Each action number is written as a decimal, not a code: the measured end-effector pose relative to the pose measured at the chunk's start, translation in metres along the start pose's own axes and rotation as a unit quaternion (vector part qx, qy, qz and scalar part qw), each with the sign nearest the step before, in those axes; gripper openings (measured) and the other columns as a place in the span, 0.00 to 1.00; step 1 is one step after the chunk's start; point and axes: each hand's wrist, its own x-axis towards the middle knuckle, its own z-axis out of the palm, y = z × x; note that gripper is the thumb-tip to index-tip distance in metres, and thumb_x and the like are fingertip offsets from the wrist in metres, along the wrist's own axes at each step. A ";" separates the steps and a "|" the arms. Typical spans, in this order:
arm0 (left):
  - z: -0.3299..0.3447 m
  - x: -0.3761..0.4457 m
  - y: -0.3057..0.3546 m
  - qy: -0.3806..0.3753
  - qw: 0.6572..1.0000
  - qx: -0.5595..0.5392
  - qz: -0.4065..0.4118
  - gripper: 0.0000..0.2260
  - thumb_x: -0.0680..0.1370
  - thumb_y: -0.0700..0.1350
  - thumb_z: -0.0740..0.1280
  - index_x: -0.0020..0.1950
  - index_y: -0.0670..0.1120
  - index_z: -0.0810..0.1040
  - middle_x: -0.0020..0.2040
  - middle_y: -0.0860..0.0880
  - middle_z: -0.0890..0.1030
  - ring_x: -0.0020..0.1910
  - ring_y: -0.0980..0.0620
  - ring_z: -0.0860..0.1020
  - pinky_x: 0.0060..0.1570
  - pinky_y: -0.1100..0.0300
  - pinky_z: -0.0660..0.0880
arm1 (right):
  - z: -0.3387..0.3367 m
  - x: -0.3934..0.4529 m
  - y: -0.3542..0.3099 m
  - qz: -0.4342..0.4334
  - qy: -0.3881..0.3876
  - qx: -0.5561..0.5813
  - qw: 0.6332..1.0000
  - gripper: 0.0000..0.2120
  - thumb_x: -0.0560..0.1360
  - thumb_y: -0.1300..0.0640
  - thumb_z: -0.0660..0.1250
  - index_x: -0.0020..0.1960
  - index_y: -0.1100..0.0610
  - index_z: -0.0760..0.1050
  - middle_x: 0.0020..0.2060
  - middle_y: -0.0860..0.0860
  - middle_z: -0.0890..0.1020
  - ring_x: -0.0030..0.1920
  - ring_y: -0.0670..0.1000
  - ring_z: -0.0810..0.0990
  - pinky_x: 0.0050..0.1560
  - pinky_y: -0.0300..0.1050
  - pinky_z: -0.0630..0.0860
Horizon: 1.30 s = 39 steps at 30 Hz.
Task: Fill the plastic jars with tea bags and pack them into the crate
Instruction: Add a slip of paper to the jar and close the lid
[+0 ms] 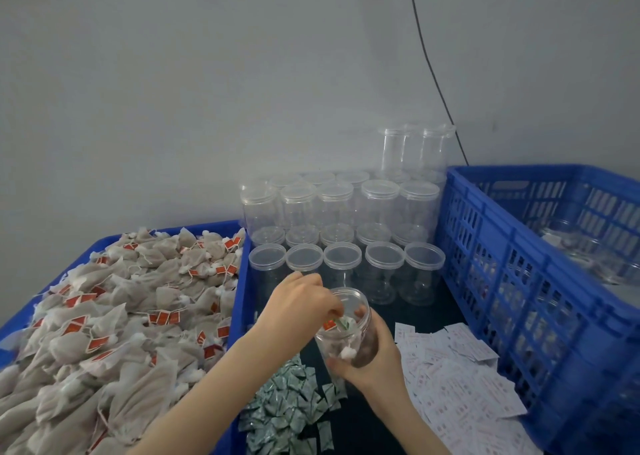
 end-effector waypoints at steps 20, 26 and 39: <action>0.002 0.051 0.019 -0.137 0.952 -0.274 -0.013 0.09 0.77 0.47 0.68 0.57 0.55 0.80 0.48 0.59 0.82 0.46 0.64 0.78 0.49 0.65 0.76 | -0.061 -0.001 -0.006 -0.006 0.030 -0.050 0.998 0.45 0.54 0.55 0.84 0.68 0.51 0.70 0.60 0.48 0.79 0.58 0.43 0.80 0.52 0.35 0.78; 0.025 0.070 0.025 0.017 0.929 -0.340 -0.146 0.08 0.78 0.42 0.66 0.53 0.50 0.82 0.46 0.55 0.82 0.45 0.60 0.79 0.50 0.62 0.77 | -0.101 0.004 -0.009 -0.005 0.080 -0.048 0.996 0.44 0.58 0.68 0.83 0.70 0.53 0.69 0.61 0.48 0.79 0.60 0.46 0.80 0.58 0.43 0.79; 0.140 0.087 0.106 -0.258 0.925 -0.235 -0.147 0.15 0.79 0.53 0.63 0.61 0.46 0.76 0.59 0.46 0.79 0.57 0.47 0.78 0.52 0.54 0.75 | -0.139 -0.001 -0.007 -0.007 0.130 -0.043 0.991 0.44 0.57 0.58 0.85 0.68 0.46 0.70 0.56 0.37 0.81 0.56 0.37 0.80 0.50 0.31 0.77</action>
